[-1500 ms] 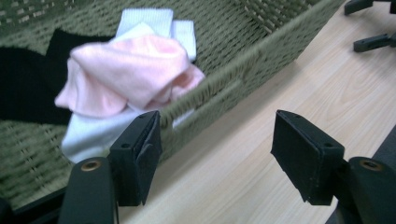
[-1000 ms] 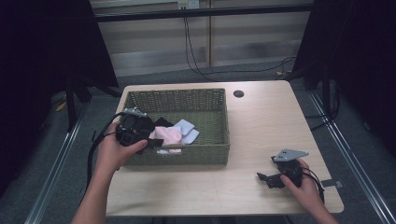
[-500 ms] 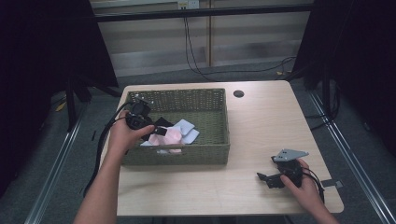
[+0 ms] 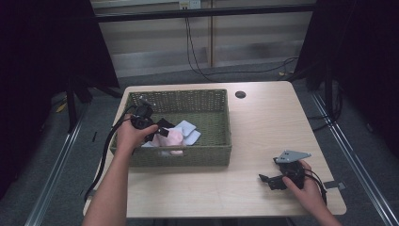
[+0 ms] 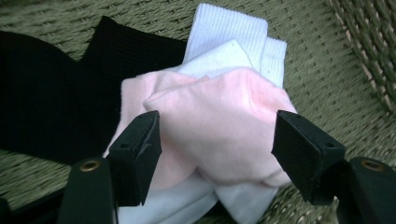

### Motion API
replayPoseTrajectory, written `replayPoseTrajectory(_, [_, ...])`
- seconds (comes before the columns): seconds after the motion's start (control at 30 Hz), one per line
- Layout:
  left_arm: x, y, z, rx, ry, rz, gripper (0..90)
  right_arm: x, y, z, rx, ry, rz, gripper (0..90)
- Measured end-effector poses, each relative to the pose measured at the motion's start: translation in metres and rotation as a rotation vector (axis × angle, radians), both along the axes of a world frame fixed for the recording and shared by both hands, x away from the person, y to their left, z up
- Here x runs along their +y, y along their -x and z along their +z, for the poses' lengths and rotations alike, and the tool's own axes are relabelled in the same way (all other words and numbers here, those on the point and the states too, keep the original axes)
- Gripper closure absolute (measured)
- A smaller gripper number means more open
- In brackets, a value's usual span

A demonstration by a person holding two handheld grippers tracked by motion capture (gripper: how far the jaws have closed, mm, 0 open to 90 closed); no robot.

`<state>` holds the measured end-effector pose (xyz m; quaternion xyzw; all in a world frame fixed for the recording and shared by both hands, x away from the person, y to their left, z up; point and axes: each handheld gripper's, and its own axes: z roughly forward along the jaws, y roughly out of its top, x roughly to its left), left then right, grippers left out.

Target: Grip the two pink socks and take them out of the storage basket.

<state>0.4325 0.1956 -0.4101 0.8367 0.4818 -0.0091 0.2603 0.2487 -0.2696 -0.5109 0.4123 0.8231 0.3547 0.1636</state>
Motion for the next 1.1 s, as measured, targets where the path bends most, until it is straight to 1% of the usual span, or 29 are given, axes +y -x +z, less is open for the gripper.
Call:
replayPoseTrajectory(0.07, [-0.002,-0.003,-0.004,0.01,0.0,0.014,31.2,0.0,0.0,0.0,0.001,-0.001,-0.001,10.7])
replayPoseTrajectory(0.13, [-0.004,-0.006,-0.009,0.028,-0.004,0.017,30.1,0.0,0.0,0.0,0.001,-0.001,-0.001,10.7])
replayPoseTrajectory(0.17, [-0.006,-0.007,-0.013,0.049,-0.014,0.013,29.4,0.0,0.0,0.0,0.0,0.0,0.0,10.7])
replayPoseTrajectory(0.2, [-0.006,-0.007,-0.013,0.049,-0.014,0.013,32.3,0.0,0.0,0.0,0.0,0.0,0.0,10.7])
replayPoseTrajectory(0.23, [-0.007,-0.008,-0.013,0.058,-0.019,0.006,32.3,0.0,0.0,0.0,0.001,-0.001,-0.001,10.7])
replayPoseTrajectory(0.27, [-0.007,-0.008,-0.013,0.048,-0.031,0.008,47.5,0.0,0.0,0.0,0.001,-0.001,-0.001,10.7])
replayPoseTrajectory(0.3, [-0.007,-0.008,-0.013,0.048,-0.031,0.008,57.4,0.0,0.0,0.0,0.001,-0.001,-0.001,10.7])
replayPoseTrajectory(0.33, [-0.007,-0.008,-0.012,0.052,-0.036,0.007,63.8,0.0,0.0,0.0,0.001,-0.001,-0.001,10.7])
replayPoseTrajectory(0.37, [-0.007,-0.008,-0.011,0.055,-0.042,0.009,63.8,0.0,0.0,0.0,0.001,-0.001,-0.001,10.7])
replayPoseTrajectory(0.43, [-0.007,-0.009,-0.008,0.068,-0.054,0.002,78.7,0.0,0.0,0.0,0.002,-0.001,0.0,10.7])
replayPoseTrajectory(0.47, [-0.007,-0.008,-0.006,0.074,-0.053,0.009,86.8,0.0,0.0,0.0,0.002,-0.001,0.0,10.7])
replayPoseTrajectory(0.5, [-0.007,-0.008,-0.003,0.074,-0.054,0.015,86.8,0.0,0.0,0.0,0.002,-0.001,0.0,10.7])
replayPoseTrajectory(0.53, [-0.007,-0.008,0.001,0.073,-0.054,0.011,88.9,0.0,0.0,0.0,0.002,-0.001,0.0,10.7])
replayPoseTrajectory(0.63, [-0.008,-0.006,0.014,0.071,-0.064,-0.012,89.7,0.0,0.0,0.0,0.002,-0.001,0.0,10.7])
replayPoseTrajectory(0.7, [-0.008,-0.005,0.023,0.079,-0.051,-0.016,89.9,0.0,0.0,0.0,0.002,-0.001,0.0,10.7])
replayPoseTrajectory(0.73, [-0.008,-0.005,0.029,0.083,-0.052,-0.016,90.0,0.0,0.0,0.0,0.002,-0.002,-0.001,10.7])
replayPoseTrajectory(0.83, [-0.008,-0.005,0.032,0.092,-0.048,-0.028,90.0,0.0,0.0,0.0,0.001,-0.002,-0.001,10.7])
replayPoseTrajectory(0.87, [-0.007,-0.004,0.037,0.098,-0.031,-0.035,90.0,0.0,0.0,0.0,0.001,-0.002,0.0,10.7])
replayPoseTrajectory(0.93, [-0.007,-0.003,0.039,0.093,-0.027,-0.026,90.0,0.0,0.0,0.0,0.001,-0.002,0.0,10.7])
replayPoseTrajectory(1.0, [-0.005,-0.003,0.045,0.092,-0.02,-0.038,90.0,0.0,0.0,0.0,0.001,-0.002,-0.001,10.7])
replayPoseTrajectory(1.07, [-0.005,-0.002,0.05,0.095,-0.007,-0.036,90.0,0.0,0.0,0.0,0.001,-0.002,0.0,10.7])
replayPoseTrajectory(1.1, [-0.005,-0.002,0.053,0.095,-0.006,-0.043,90.0,0.0,0.0,0.0,0.0,-0.001,0.001,10.7])
